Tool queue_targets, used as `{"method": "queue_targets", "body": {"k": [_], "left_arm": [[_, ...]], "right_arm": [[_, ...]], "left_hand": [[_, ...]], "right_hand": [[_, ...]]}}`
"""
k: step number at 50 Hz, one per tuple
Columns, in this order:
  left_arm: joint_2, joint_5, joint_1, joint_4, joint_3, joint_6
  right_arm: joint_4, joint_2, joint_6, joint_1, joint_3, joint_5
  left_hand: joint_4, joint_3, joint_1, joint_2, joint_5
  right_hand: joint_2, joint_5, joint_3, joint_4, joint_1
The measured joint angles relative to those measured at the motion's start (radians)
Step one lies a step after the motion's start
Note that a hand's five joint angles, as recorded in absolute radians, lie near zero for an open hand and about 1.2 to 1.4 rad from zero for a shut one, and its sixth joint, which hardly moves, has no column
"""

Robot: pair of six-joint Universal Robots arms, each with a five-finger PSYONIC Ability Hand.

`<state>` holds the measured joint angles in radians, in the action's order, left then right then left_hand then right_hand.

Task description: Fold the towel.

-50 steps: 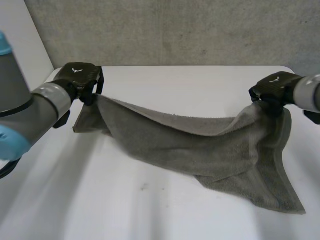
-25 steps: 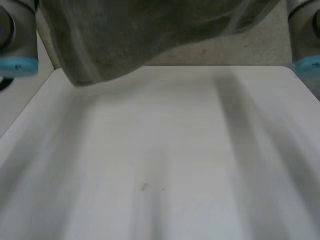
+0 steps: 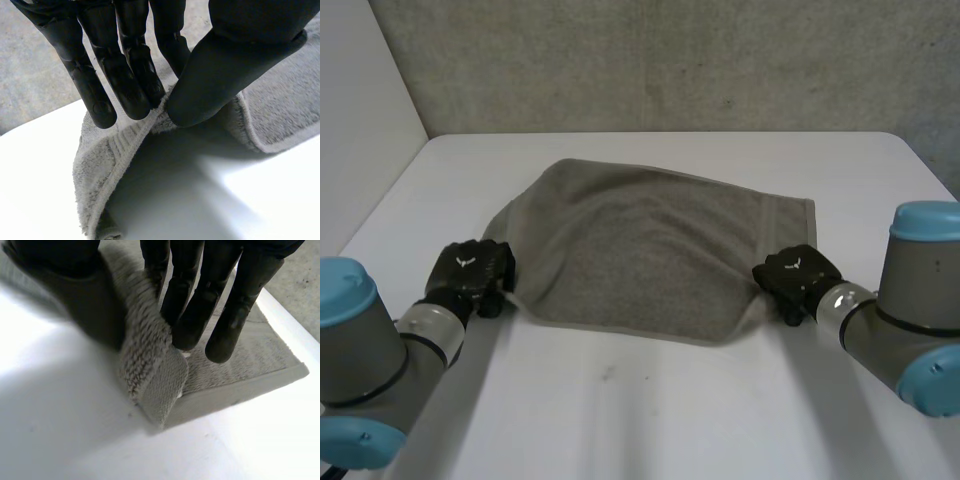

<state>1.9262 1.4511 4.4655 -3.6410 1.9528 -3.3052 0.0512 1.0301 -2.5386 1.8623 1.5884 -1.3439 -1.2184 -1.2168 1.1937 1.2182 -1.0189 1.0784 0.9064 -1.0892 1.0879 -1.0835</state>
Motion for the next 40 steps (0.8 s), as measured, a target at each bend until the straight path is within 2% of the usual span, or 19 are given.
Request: {"method": "queue_targets", "body": {"k": [3, 8, 20, 26, 30, 31, 33, 35, 37, 40], "left_arm": [[-0.008, 0.002, -0.004, -0.031, 0.014, -0.020], [-0.028, 0.004, -0.002, -0.075, 0.013, -0.029], [-0.039, 0.004, 0.002, -0.099, 0.014, -0.024], [-0.034, 0.003, 0.004, -0.110, 0.012, -0.025], [-0.028, 0.003, 0.006, -0.123, 0.009, -0.026], [-0.027, 0.003, 0.006, -0.126, 0.008, -0.026], [-0.023, 0.003, 0.007, -0.135, 0.008, -0.027], [-0.019, 0.003, 0.009, -0.148, 0.007, -0.028], [-0.015, 0.003, 0.010, -0.158, 0.007, -0.029], [-0.006, 0.003, 0.011, -0.172, 0.005, -0.031]], "right_arm": [[0.015, 0.028, -0.001, -0.004, 0.046, 0.008], [0.077, 0.088, 0.000, -0.007, 0.130, 0.023], [0.227, 0.205, 0.005, 0.007, 0.307, 0.048], [0.319, 0.203, 0.052, 0.013, 0.356, 0.063], [0.359, 0.174, 0.119, 0.017, 0.365, 0.059], [0.363, 0.169, 0.133, 0.017, 0.365, 0.058], [0.371, 0.156, 0.170, 0.015, 0.365, 0.054], [0.375, 0.149, 0.205, 0.012, 0.365, 0.049], [0.377, 0.154, 0.219, 0.009, 0.366, 0.044], [0.379, 0.181, 0.224, 0.005, 0.369, 0.030]], "left_hand": [[0.000, 0.000, 0.000, 0.000, 0.000], [0.000, 0.000, 0.000, 0.000, 0.000], [0.000, 0.000, 0.000, 0.000, 0.000], [0.000, 0.000, 0.000, 0.000, 0.000], [0.000, 0.000, 0.000, 0.000, 0.000], [0.000, 0.000, 0.000, 0.000, 0.000], [0.000, 0.000, 0.000, 0.000, 0.000], [0.000, 0.000, 0.000, 0.000, 0.000], [0.000, 0.000, 0.000, 0.000, 0.000], [0.000, 0.000, 0.000, 0.000, 0.000]], "right_hand": [[-0.340, -0.341, 0.340, -0.331, 0.344], [-0.584, -0.615, 0.594, -0.586, 0.580], [-0.626, -0.652, 0.641, -0.638, 0.638], [-0.615, -0.585, 0.607, -0.612, 0.600], [-0.516, -0.510, 0.523, -0.525, 0.514], [-0.462, -0.466, 0.471, -0.473, 0.462], [-0.189, -0.210, 0.208, -0.209, 0.200], [0.167, 0.147, -0.136, 0.139, -0.151], [0.249, 0.254, -0.234, 0.237, -0.244], [0.252, 0.263, -0.251, 0.252, -0.246]]}}
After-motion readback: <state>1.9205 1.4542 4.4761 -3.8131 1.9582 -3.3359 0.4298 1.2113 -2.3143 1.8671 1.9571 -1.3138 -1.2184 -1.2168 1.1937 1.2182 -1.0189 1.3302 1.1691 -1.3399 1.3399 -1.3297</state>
